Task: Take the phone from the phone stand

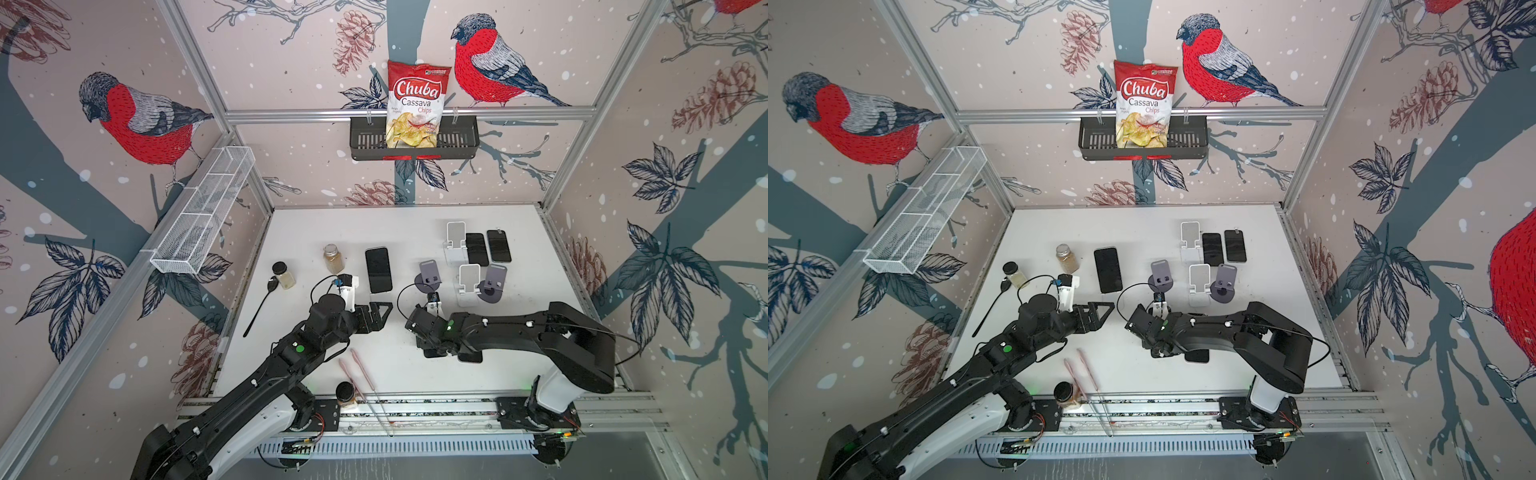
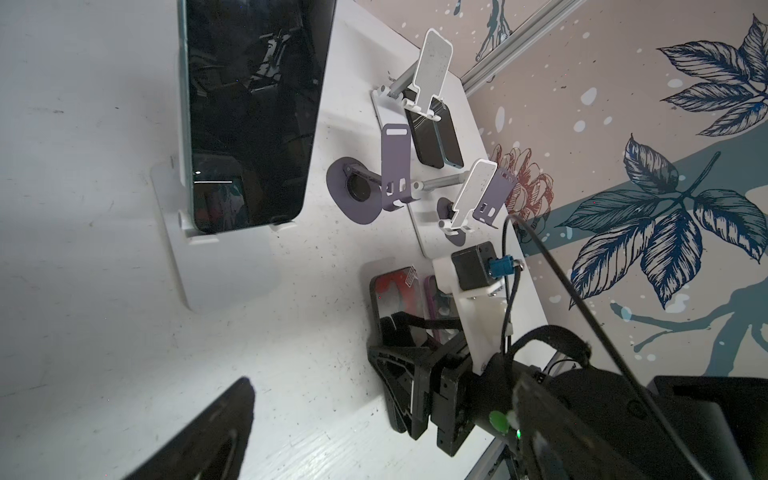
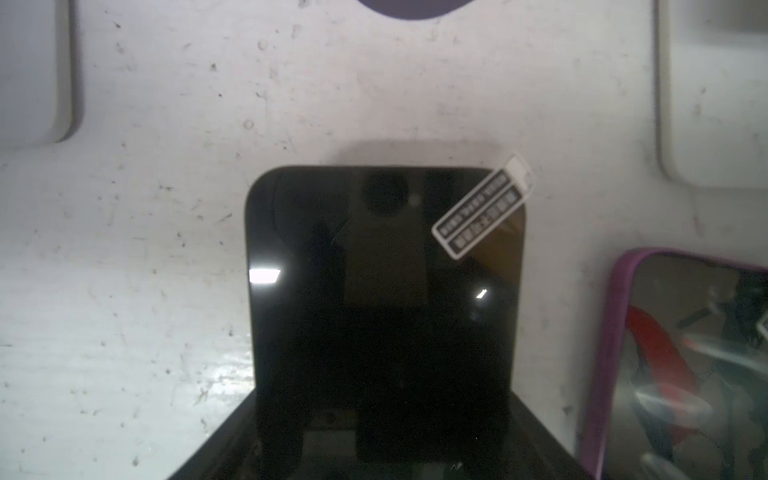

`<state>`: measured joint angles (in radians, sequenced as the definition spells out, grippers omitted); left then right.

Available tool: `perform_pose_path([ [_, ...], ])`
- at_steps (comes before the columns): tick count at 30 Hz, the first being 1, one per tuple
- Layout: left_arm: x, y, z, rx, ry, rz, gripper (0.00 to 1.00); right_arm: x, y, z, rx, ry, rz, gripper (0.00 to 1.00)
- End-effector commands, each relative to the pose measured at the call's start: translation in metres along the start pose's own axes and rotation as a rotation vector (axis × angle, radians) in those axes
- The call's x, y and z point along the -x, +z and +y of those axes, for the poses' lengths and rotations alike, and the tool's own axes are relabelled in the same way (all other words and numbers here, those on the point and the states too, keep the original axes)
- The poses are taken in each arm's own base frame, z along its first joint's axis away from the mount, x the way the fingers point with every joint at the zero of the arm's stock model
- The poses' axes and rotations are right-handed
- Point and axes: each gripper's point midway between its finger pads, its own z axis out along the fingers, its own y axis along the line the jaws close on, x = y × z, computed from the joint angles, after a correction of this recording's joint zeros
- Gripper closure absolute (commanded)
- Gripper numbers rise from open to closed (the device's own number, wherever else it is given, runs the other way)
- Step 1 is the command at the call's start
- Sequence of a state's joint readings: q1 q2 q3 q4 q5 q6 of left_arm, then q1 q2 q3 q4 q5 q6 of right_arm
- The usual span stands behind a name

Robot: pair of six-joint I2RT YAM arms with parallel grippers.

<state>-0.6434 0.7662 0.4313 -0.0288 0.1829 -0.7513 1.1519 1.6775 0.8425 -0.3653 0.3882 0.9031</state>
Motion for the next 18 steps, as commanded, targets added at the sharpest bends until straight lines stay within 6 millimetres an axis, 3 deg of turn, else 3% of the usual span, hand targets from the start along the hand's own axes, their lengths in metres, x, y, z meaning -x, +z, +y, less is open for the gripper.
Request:
perform_pose_path([
  [1, 0.008, 0.0, -0.009, -0.039, 0.013, -0.034, 0.04, -0.032, 0.004, -0.015, -0.05, -0.054, 0.13, 0.3],
  [18, 0.005, 0.001, -0.006, -0.038, 0.007, -0.031, 0.04, -0.052, -0.008, -0.036, -0.075, -0.051, 0.161, 0.28],
])
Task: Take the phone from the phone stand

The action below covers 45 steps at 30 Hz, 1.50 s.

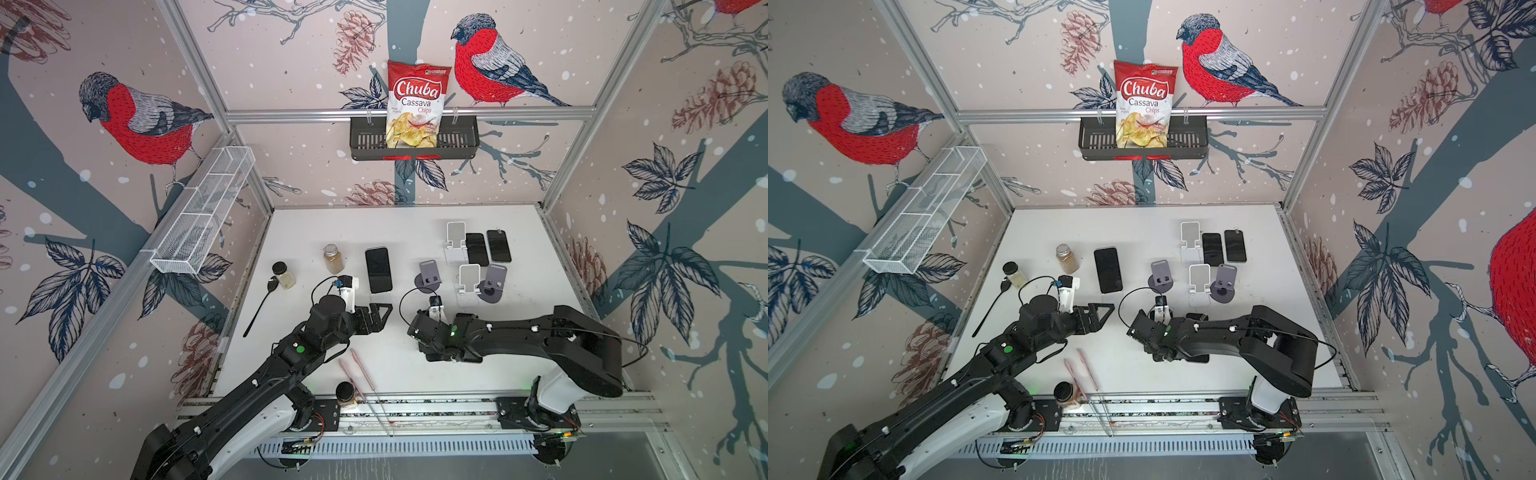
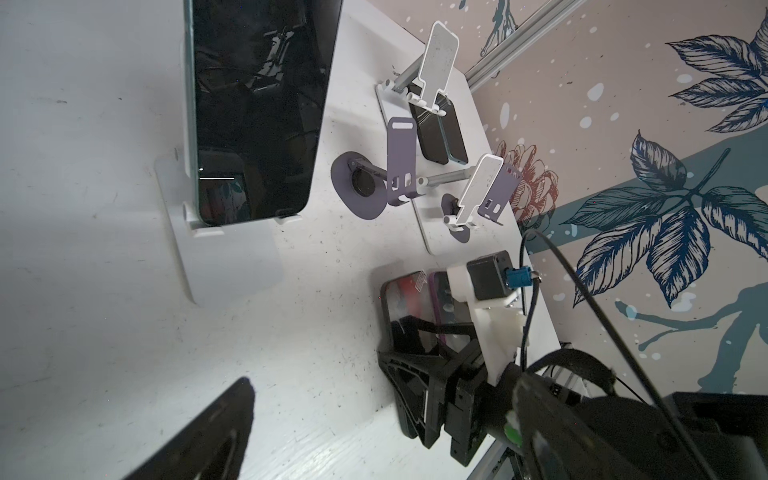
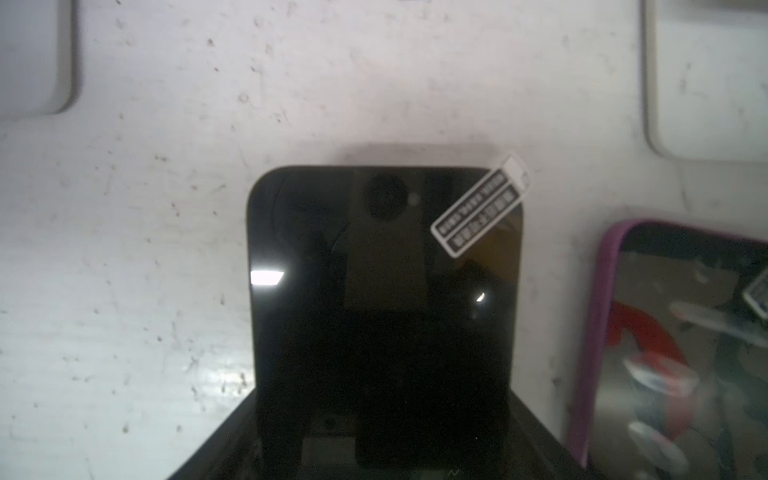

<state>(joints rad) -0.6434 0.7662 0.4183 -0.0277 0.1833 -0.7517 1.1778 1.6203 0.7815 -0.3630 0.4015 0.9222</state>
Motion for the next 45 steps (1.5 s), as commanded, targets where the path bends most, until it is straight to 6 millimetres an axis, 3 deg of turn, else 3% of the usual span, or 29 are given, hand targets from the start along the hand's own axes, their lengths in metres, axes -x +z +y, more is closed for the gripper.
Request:
perform_pose_path([
  [1, 0.01, -0.001, -0.01, -0.046, 0.008, -0.04, 0.04, -0.042, -0.002, -0.028, -0.074, -0.045, 0.171, 0.28],
  [23, 0.01, 0.0, -0.01, -0.045, 0.008, -0.037, 0.04, -0.037, -0.007, -0.026, -0.076, -0.07, 0.156, 0.17],
  [36, 0.01, 0.001, -0.01, -0.04, 0.016, -0.035, 0.04, -0.007, -0.019, -0.006, -0.042, -0.096, 0.085, 0.04],
  [45, 0.012, 0.001, -0.01, -0.033, 0.022, -0.037, 0.04, 0.022, -0.03, 0.005, -0.03, -0.12, 0.02, 0.02],
])
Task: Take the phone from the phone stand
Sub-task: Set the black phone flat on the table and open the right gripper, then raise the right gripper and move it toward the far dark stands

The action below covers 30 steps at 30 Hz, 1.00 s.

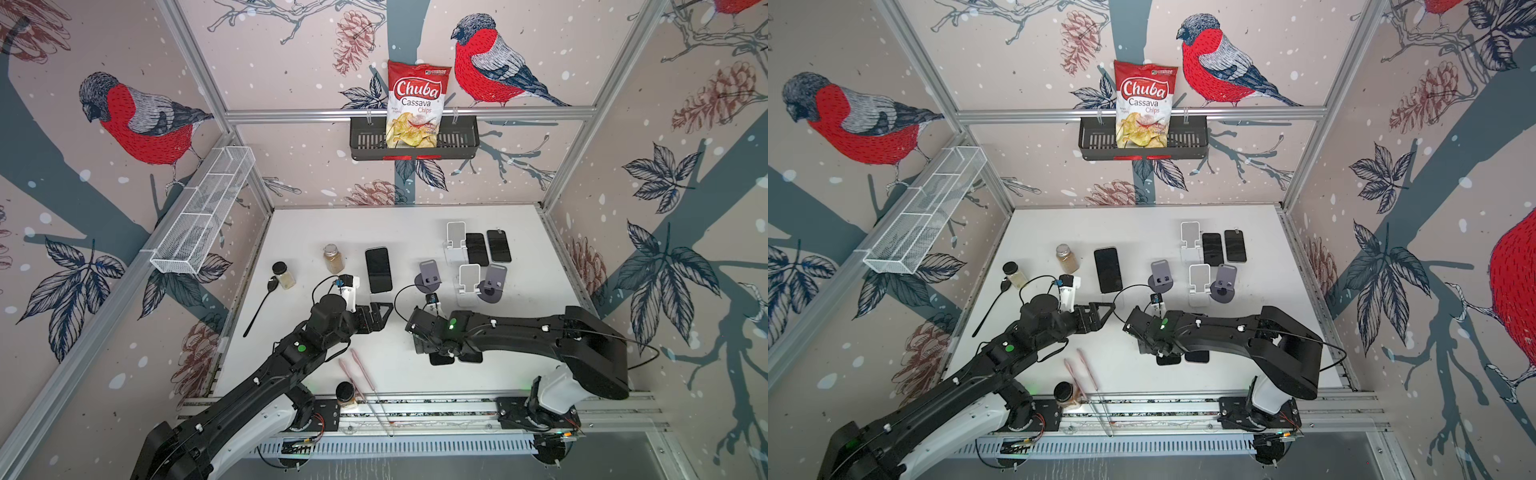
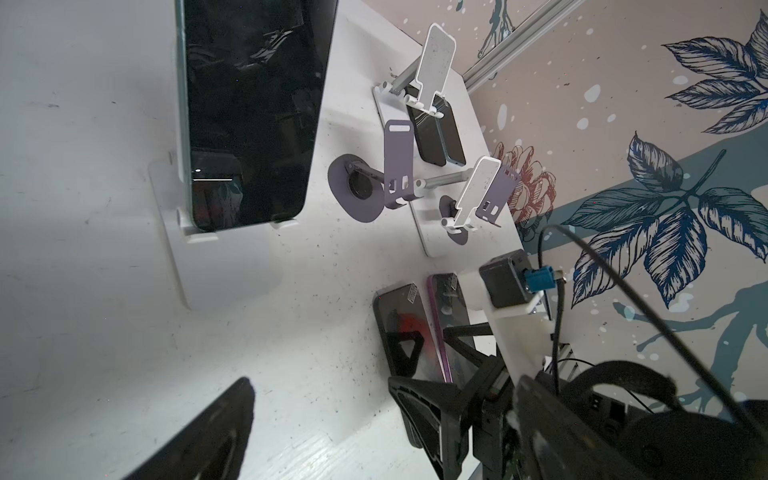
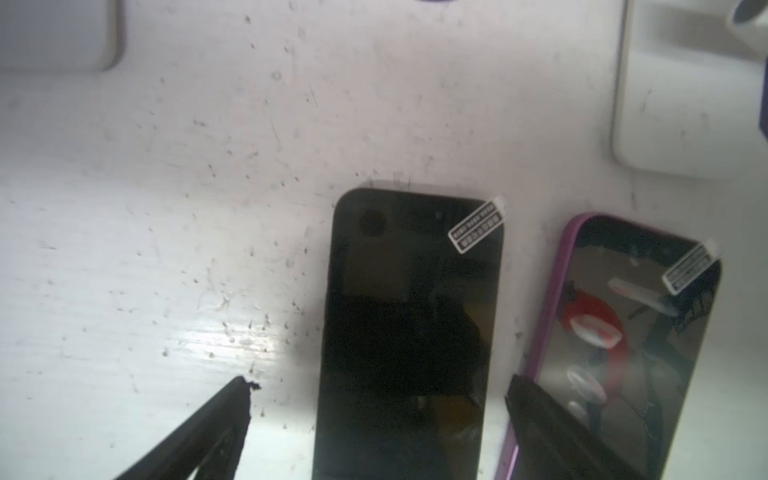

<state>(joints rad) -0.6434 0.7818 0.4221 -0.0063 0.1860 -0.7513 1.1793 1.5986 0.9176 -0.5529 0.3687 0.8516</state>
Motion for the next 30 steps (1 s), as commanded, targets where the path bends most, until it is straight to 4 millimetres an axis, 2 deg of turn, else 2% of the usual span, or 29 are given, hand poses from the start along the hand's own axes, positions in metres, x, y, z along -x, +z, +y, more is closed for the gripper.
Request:
perform_pose_path([
  [1, 0.01, -0.001, -0.008, -0.024, 0.019, -0.033, 0.04, 0.011, -0.005, -0.005, -0.03, -0.036, -0.032, 0.02],
  [14, 0.013, -0.004, -0.004, 0.019, 0.016, -0.036, 0.04, 0.056, -0.024, -0.011, 0.026, -0.014, -0.119, 0.02],
  [30, 0.032, -0.016, 0.0, 0.141, 0.03, -0.056, 0.04, 0.112, -0.053, -0.037, 0.11, 0.045, -0.28, 0.02],
])
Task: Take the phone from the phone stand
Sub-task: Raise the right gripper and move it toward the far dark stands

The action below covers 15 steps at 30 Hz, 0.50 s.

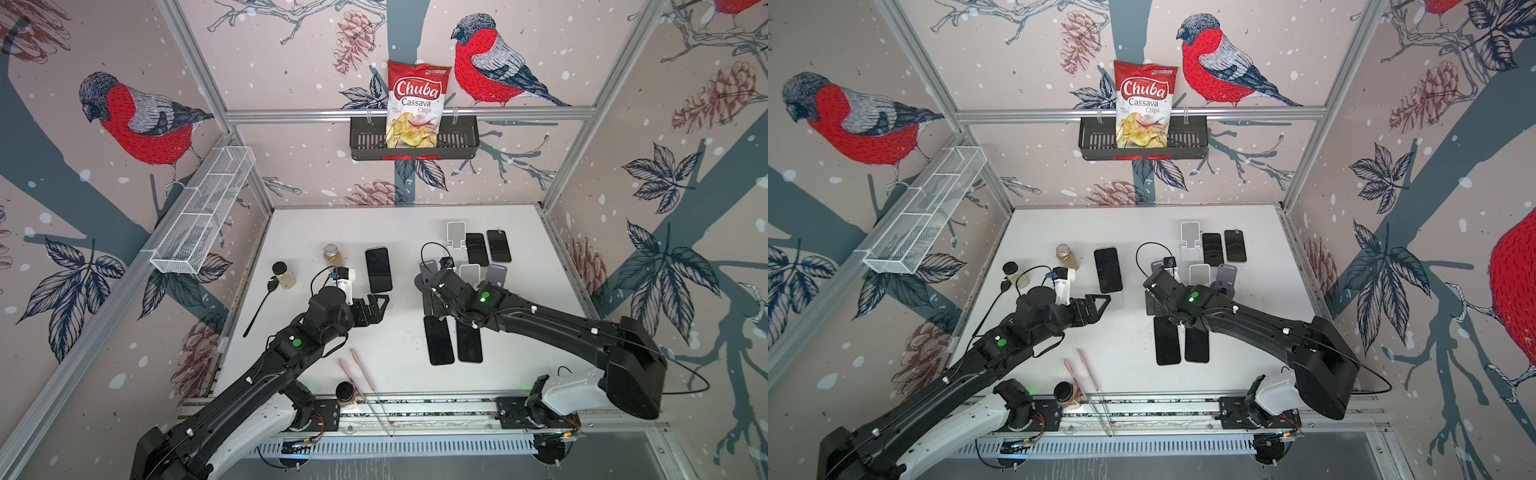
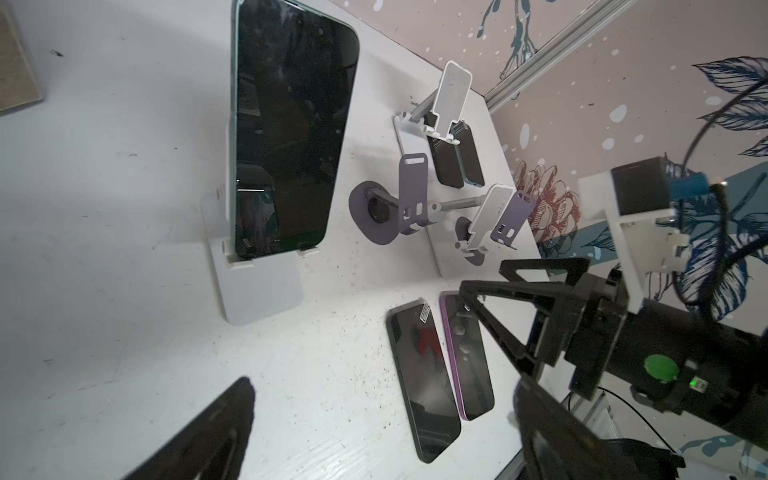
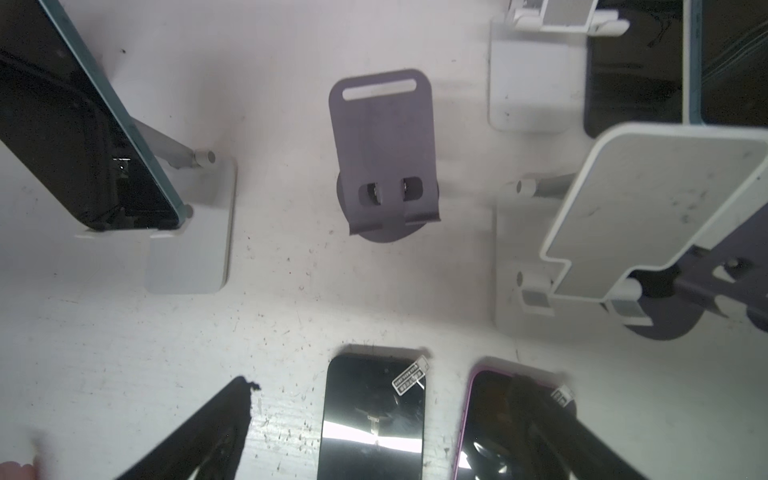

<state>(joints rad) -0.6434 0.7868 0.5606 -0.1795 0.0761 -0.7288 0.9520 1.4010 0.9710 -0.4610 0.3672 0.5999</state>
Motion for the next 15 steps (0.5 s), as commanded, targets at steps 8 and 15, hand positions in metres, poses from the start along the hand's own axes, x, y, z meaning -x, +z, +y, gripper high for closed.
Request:
perform_pose_path([
  [8, 0.016, -0.003, 0.003, 0.073, 0.014, -0.025, 0.04, 0.037, -0.004, -0.005, 0.063, 0.001, -0.1, 0.02],
  [15, 0.023, 0.001, 0.002, 0.103, 0.013, -0.027, 0.04, 0.057, 0.002, -0.006, 0.08, 0.002, -0.129, 0.02],
])
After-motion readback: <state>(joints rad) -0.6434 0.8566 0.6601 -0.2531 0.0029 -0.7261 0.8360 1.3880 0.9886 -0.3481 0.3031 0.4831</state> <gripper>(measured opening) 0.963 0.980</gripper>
